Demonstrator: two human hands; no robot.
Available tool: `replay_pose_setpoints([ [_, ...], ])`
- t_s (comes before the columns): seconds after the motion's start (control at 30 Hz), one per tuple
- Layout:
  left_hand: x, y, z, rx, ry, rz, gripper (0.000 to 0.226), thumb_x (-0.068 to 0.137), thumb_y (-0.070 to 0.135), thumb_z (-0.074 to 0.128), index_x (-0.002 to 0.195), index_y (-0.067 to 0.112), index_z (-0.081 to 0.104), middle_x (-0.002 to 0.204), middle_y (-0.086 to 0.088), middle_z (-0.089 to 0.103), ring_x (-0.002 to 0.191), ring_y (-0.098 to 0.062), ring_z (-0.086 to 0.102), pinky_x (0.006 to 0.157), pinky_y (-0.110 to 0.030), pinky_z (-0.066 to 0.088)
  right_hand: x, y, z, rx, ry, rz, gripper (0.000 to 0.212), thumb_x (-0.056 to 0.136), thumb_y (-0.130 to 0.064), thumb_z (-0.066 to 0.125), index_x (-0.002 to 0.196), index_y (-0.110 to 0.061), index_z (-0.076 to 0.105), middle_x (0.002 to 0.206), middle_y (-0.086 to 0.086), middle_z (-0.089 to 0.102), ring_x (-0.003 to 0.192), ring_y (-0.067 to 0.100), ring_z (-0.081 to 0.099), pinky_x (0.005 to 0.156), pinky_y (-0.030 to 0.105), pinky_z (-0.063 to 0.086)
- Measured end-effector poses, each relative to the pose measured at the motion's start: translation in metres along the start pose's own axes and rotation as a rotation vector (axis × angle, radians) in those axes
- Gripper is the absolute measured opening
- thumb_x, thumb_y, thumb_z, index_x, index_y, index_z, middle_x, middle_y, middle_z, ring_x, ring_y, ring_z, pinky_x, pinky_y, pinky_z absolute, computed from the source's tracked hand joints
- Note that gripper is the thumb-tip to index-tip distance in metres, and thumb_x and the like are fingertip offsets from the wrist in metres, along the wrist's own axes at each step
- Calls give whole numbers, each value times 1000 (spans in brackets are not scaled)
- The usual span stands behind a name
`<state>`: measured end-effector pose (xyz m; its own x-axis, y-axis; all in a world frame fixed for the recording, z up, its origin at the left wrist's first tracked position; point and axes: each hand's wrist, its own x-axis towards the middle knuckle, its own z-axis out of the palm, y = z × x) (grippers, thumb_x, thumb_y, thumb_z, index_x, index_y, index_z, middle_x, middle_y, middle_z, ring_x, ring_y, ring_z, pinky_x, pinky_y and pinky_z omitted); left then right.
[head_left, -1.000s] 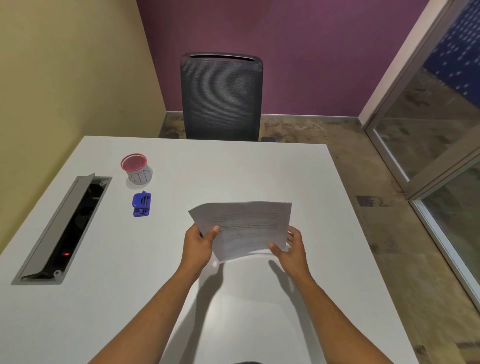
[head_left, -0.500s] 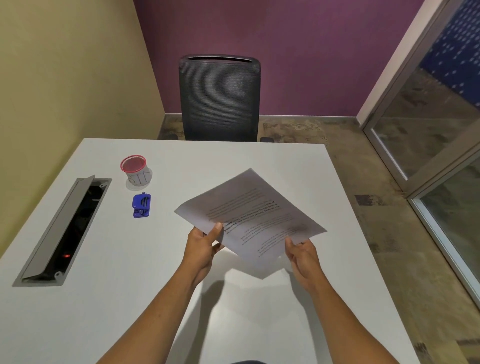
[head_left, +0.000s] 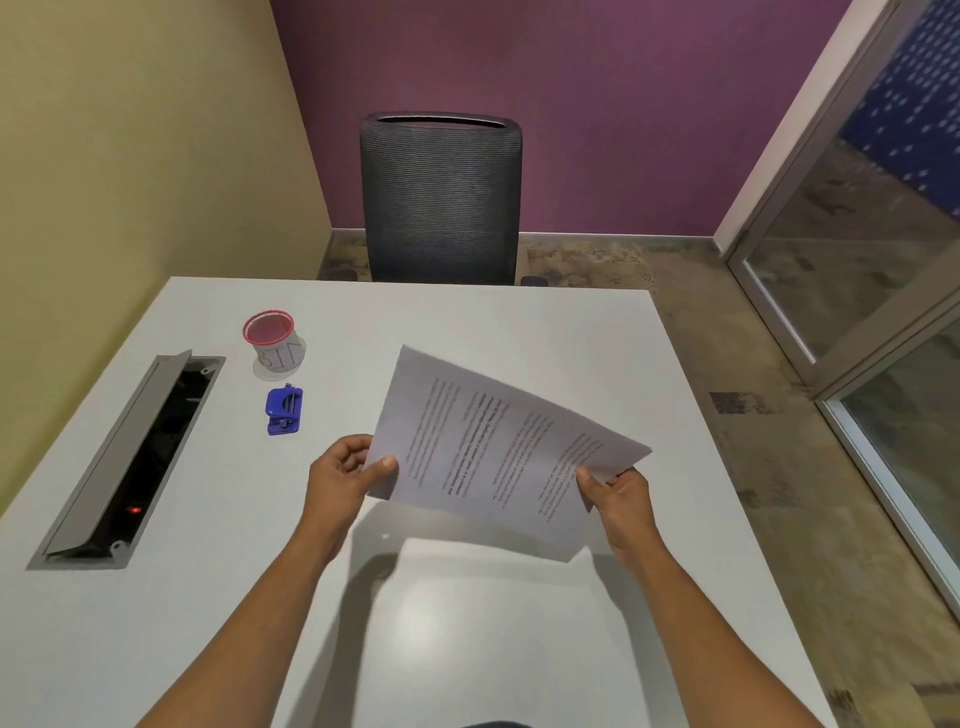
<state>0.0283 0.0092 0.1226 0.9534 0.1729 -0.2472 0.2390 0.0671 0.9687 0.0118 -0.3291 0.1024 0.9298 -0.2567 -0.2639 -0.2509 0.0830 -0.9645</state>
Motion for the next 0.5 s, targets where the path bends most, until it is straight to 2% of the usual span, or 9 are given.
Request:
replay_pose_setpoints([
  [0.13,6,5,-1,152,-81,41,23,81,8,75,98,21,67,97,7,76,91,-13,71,74,-21,56,-1,-3,3,-25,-37,1,19,90,-3,66,107,-9,66,87,-6,78,77,11,74,57,16,54],
  [0.27,6,9,10,172,-57,65,26,86,13,71,101,33,65,97,14,74,90,-4,69,70,-17,54,0,-5,8,-61,-50,-24,24,89,-4,66,110,-15,65,99,-6,75,85,4,72,64,15,55],
  [0.37,4,5,15,176,-38,87,30,87,10,69,97,38,65,92,17,74,87,0,69,65,-13,53,4,-4,9,-68,-45,-43,25,90,0,65,110,-15,65,101,-7,73,87,0,71,71,14,56],
  [0.43,2,-1,15,191,-29,93,31,87,10,69,97,40,64,92,17,73,87,1,68,64,-13,53,4,-2,9,-81,-54,-45,25,90,-1,65,110,-15,64,102,-5,72,89,2,71,74,16,56],
  [0.5,-1,-10,15,220,-22,85,25,87,12,69,97,34,63,96,11,71,88,-4,68,69,-18,52,4,3,7,-106,-72,-37,24,90,-1,65,109,-16,63,104,-1,71,92,8,70,76,18,57],
])
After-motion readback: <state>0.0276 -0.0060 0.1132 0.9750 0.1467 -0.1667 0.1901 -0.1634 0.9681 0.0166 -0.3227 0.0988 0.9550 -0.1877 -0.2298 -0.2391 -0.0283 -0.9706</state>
